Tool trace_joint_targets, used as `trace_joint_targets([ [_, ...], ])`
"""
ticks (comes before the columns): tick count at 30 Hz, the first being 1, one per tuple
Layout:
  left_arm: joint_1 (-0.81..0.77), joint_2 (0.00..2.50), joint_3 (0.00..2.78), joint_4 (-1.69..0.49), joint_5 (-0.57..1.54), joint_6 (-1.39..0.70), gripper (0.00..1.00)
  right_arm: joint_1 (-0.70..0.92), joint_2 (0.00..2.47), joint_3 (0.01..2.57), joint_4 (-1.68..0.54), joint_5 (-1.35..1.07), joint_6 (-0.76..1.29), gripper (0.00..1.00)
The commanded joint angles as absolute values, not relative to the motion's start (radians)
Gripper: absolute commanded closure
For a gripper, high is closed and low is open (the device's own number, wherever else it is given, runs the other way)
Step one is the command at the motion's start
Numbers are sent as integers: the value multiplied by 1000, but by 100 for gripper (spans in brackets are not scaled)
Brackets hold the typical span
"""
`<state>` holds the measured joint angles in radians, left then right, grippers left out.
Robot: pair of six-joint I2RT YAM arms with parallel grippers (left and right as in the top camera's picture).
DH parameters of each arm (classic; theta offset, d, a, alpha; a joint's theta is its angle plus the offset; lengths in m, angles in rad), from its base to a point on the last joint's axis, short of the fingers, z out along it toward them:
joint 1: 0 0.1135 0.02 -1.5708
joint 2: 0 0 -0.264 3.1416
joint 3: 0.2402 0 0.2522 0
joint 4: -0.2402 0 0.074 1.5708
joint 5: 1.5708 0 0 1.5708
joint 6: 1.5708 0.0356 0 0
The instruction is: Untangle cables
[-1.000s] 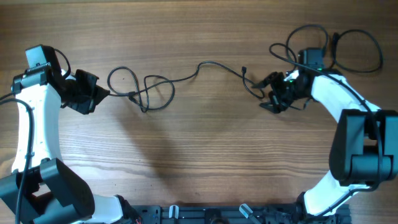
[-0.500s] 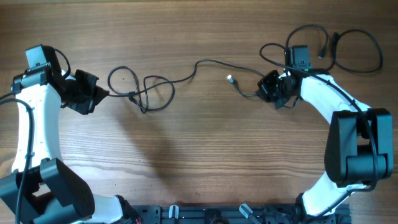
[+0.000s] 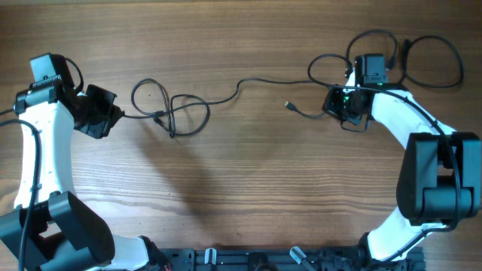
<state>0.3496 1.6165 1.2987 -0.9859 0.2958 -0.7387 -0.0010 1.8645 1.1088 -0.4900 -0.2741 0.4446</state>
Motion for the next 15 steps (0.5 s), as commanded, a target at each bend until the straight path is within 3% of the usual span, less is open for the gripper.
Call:
trace_joint_targets([
  [1,360,1602,1309,-925,242,-741,96,-66,1842,1170,-553,-241,323,96],
  [7,432,1602,1323,-791,262,-742,96,-202,1748,1283,-627,-242,204,96],
  [15,509,1603,1322,-629,267,-797,96,-385,1716,1294,-602,-241,210,96],
])
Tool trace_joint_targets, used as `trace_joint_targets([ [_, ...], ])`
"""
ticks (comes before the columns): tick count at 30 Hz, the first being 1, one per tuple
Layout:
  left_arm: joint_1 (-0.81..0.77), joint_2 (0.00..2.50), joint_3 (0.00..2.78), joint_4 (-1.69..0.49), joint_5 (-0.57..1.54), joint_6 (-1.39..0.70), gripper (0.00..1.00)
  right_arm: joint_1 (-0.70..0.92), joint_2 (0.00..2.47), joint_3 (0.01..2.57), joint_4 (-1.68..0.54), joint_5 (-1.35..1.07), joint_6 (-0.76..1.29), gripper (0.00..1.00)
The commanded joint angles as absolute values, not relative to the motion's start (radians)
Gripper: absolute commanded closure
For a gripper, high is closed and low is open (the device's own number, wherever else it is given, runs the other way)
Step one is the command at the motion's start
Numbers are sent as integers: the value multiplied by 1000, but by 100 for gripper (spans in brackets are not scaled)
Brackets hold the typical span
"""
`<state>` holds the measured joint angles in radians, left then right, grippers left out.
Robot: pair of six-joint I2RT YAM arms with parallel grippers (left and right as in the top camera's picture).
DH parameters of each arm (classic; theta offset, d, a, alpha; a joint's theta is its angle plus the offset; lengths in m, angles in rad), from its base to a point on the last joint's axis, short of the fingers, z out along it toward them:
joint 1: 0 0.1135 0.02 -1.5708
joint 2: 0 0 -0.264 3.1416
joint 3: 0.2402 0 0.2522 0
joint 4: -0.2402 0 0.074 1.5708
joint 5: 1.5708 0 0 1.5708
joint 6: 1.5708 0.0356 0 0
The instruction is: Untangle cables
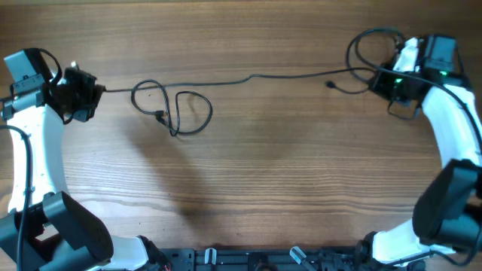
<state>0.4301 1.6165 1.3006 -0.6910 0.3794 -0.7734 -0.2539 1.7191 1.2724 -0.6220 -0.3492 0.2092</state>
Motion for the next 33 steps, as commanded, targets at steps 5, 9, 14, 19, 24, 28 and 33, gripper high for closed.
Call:
trace_joint_targets([
  [5,509,1604,1322,-561,263,-797,96,-437,1716,1294,-578,-348,209,96],
  [9,489,1606,1322,-513,264,-797,96,-437,1716,1294,-549,-365,208,96],
  [14,416,1630,1322,-431,219,-797,96,-435,1717,1294,-489,-406,186,96],
  [19,338,1695,1322,-359,2,-797,96,-440,1729,1294,-453,-344,182,96],
  [24,329,1759,1322,-291,-23,-797,96,-447,1753,1294,-409,-312,127,96],
  [28,316,1810,1322,-200,57,-797,96,-442,1778,1294,-323,-396,139,96],
  [33,270,1869,1322,-78,96,-797,96,-436,1806,1294,-269,-380,186,96],
])
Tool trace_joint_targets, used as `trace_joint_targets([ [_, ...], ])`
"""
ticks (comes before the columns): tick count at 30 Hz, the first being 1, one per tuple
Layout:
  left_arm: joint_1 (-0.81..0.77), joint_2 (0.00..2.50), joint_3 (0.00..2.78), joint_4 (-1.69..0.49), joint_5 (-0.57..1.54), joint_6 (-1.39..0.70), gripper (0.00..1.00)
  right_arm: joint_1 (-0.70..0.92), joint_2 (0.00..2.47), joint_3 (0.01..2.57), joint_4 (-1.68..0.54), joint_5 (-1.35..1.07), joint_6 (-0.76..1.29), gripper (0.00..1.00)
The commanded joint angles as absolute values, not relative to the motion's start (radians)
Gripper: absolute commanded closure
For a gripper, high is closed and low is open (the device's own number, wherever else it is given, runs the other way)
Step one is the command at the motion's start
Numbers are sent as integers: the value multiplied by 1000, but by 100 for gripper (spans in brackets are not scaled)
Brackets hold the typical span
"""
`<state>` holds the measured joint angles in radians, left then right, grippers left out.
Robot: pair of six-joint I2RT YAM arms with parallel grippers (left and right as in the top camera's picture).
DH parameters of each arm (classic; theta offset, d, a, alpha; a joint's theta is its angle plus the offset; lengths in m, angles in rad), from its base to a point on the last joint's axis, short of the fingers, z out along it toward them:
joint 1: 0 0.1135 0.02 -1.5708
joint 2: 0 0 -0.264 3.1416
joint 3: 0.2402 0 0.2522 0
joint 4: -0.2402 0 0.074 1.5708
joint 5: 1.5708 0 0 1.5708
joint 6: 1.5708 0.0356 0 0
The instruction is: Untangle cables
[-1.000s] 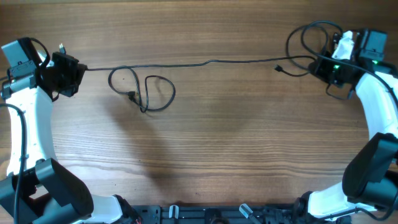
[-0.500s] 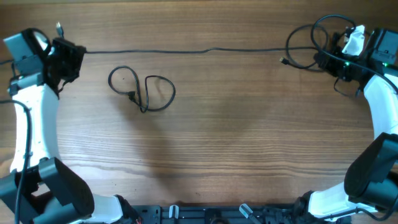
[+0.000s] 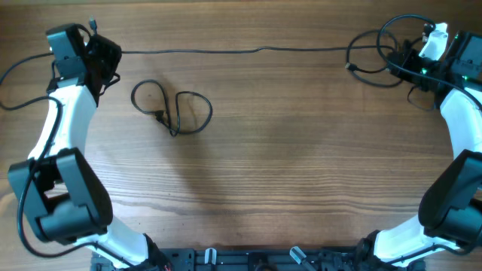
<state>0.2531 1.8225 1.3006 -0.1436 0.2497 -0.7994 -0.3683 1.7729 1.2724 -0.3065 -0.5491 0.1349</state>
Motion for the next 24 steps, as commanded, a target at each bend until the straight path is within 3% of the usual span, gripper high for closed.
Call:
trace_joint_targets([
  [1,257,1882,1322,-50,96,-798,96,-436,1813,1294,-260,-375,186,96],
  [8,150,1998,1322,238,83,-801,96,-436,1865,1294,-139,-374,183,96],
  [15,62,2138,1322,549,-158,-801,96,-435,1933,1294,27,-311,184,96],
  [20,72,2197,1338,631,-207,-802,96,-436,1968,1294,104,-108,183,96],
  [24,85,2230,1373,626,-164,-801,96,-438,1991,1294,166,-80,156,96],
])
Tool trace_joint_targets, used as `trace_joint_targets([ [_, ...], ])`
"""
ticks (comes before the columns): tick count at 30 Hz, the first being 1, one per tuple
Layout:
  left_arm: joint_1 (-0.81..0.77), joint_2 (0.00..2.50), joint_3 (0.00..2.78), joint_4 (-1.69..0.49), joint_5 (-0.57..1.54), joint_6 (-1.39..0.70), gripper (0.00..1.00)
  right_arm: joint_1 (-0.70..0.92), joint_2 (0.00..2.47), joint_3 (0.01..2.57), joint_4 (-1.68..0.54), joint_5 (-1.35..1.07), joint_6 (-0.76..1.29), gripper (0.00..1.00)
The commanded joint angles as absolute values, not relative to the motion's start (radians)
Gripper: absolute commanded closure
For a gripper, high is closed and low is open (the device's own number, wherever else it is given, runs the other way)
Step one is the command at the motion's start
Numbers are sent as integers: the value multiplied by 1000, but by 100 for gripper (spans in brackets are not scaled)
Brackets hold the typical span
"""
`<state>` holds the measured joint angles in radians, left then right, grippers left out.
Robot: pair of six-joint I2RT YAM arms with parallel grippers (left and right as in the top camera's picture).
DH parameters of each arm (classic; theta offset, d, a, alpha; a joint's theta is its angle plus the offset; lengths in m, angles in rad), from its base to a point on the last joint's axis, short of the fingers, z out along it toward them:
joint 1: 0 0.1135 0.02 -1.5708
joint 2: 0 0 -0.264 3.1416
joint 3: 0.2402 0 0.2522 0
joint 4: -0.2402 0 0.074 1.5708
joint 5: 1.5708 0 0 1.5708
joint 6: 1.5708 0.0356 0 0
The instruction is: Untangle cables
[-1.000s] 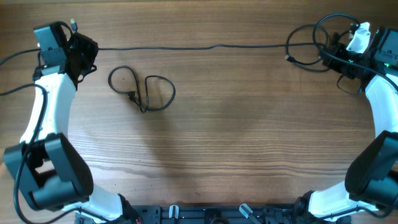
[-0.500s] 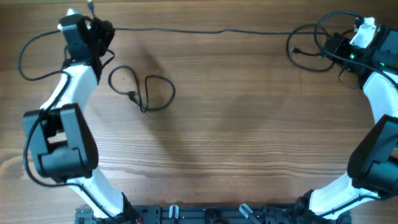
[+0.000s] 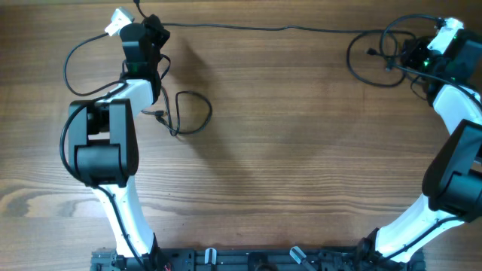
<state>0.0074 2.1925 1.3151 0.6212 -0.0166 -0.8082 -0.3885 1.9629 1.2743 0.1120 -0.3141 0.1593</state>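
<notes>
A long black cable (image 3: pixel 263 28) runs almost straight along the table's far edge. My left gripper (image 3: pixel 153 28) holds its left end at the far left-centre, apparently shut on it. Its right end passes into coiled loops (image 3: pixel 369 68) beside my right gripper (image 3: pixel 408 56) at the far right corner, which also seems shut on the cable. A second, short black cable (image 3: pixel 197 113) lies in a loop nearer the middle left, with its plug (image 3: pixel 158 115) beside my left arm. The arm covers part of this cable.
My left arm (image 3: pixel 105 143) stretches from the front edge up across the left half of the wooden table (image 3: pixel 301 165). A thin wire loop (image 3: pixel 69 64) hangs off the left wrist. My right arm (image 3: pixel 452 150) runs along the right edge.
My left gripper has moved right and farther back, carrying the long cable's end with it. The cable now lies closer to the far edge. The left arm now covers the short cable's left loop.
At first the long cable ran through the short cable's loops, with both grippers on its ends. The grippers then stood farther apart and the cable straighter. Later it lay clear of the loops, stretched across the far side, and now sits at the far edge.
</notes>
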Motion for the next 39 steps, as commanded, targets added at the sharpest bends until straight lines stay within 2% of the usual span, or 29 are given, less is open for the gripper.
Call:
trace_joint_targets([
  [1,84,2240,1389,618,-140,-801,96,-437,1998,1294,179,-79,155,96],
  [5,61,2282,1488,558,-41,-800,96,-435,2025,1294,222,-119,162,96],
  [14,-22,2369,1625,500,-51,-794,96,-435,2099,1294,263,-138,185,96],
  [23,-107,2465,1660,525,-246,-794,95,-435,2147,1294,284,-139,185,96],
  [27,-112,2472,1660,533,-256,-794,91,-435,2154,1294,284,-139,186,96],
  [29,-112,2473,1660,529,-256,-794,84,-435,2154,1294,295,-139,197,94],
  [30,-112,2473,1660,530,-256,-794,80,-435,2154,1294,300,-139,216,90],
  [31,-112,2473,1660,531,-256,-794,74,-435,2154,1294,303,-139,231,80],
  [33,-111,2473,1660,535,-256,-795,64,-435,2154,1294,303,-139,244,53],
  [36,-111,2473,1660,534,-255,-797,54,-435,2154,1294,299,-139,239,11],
  [37,-111,2473,1660,534,-255,-797,51,-435,2154,1294,297,-139,236,1],
  [39,-111,2473,1660,535,-249,-797,39,-436,2153,1294,299,-139,236,0],
])
